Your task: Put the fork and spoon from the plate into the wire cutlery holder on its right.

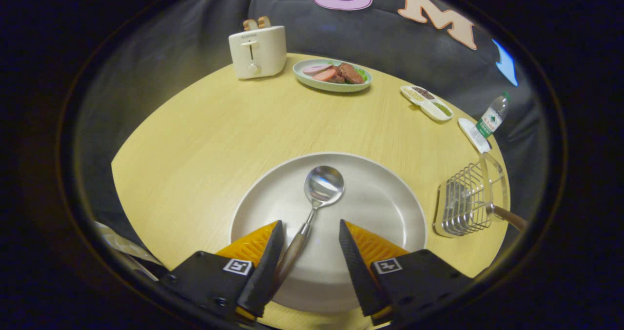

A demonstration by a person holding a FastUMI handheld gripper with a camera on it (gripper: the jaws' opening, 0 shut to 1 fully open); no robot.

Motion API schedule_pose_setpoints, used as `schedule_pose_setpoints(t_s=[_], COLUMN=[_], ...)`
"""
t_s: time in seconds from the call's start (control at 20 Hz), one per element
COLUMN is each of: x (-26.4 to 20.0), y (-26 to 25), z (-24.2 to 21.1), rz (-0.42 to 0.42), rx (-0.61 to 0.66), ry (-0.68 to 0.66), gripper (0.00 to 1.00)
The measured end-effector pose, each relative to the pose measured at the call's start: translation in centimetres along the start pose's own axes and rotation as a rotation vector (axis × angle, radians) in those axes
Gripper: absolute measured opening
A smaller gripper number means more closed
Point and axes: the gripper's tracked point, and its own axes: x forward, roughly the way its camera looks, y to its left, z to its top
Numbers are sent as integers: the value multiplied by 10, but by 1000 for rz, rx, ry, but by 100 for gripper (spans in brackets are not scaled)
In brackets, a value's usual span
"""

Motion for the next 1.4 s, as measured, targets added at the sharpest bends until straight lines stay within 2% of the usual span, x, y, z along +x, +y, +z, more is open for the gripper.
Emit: schedule_pose_setpoints(t_s=[0.45, 0.7, 0.85, 1.0, 1.4], x=[-2, -1, -1, -5, -28], y=[-1, -6, -5, -6, -32], z=[-6, -9, -10, -9, 6], rz=[11, 1, 19, 44, 38], rx=[15, 22, 0, 14, -64], ry=[35, 66, 90, 102, 118], gripper=[24, 9, 5, 5, 4])
